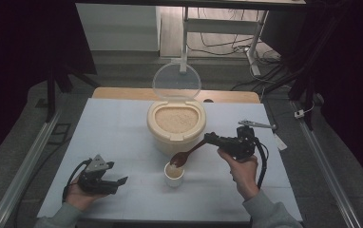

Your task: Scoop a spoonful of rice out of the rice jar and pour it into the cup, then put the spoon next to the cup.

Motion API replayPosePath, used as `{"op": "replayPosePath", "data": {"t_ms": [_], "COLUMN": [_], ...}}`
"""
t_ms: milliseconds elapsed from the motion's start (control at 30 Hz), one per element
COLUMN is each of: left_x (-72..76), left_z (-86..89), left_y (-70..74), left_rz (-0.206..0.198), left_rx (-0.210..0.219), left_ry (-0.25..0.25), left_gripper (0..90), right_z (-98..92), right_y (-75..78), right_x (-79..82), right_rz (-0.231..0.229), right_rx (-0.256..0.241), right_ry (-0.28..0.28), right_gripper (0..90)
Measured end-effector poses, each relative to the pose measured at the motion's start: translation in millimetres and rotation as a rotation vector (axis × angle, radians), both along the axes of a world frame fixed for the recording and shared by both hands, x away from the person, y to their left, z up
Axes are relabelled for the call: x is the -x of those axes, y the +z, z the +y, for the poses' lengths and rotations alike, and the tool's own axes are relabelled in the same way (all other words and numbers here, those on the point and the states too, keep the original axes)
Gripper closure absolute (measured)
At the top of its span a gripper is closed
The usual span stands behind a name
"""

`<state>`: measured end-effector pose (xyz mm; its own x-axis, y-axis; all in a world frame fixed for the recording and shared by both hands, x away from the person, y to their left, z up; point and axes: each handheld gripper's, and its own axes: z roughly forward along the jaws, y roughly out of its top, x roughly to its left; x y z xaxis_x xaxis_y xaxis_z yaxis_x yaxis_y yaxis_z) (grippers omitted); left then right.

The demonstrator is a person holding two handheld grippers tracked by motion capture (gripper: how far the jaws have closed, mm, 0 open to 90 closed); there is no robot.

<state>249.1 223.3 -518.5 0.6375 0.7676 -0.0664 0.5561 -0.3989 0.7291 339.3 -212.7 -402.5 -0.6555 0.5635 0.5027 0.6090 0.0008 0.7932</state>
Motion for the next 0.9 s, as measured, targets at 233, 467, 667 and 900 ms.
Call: {"op": "replayPosePath", "data": {"t_ms": [233, 467, 667, 900], "left_x": [0.0, -0.1, 0.1, 0.2], "left_z": [0.3, 0.9, 0.2, 0.2], "left_y": [0.0, 0.1, 0.1, 0.7], "left_rz": [0.0, 0.0, 0.0, -0.001], "left_rx": [0.0, 0.004, 0.001, 0.004], "left_ry": [0.0, 0.004, 0.004, 0.005], "left_gripper": [20.9, 20.9, 20.9, 20.8], "right_z": [0.1, -13.2, -34.4, -53.9], "right_y": [4.8, 5.0, 15.8, 24.7], "right_x": [3.4, 0.2, 1.7, 3.1], "right_rz": [-0.024, -0.009, -0.027, -0.033], "right_rx": [0.008, -0.03, -0.034, 0.012], "right_ry": [0.016, 0.003, 0.0, 0.004], "right_gripper": [82.8, 82.8, 82.8, 82.8]}}
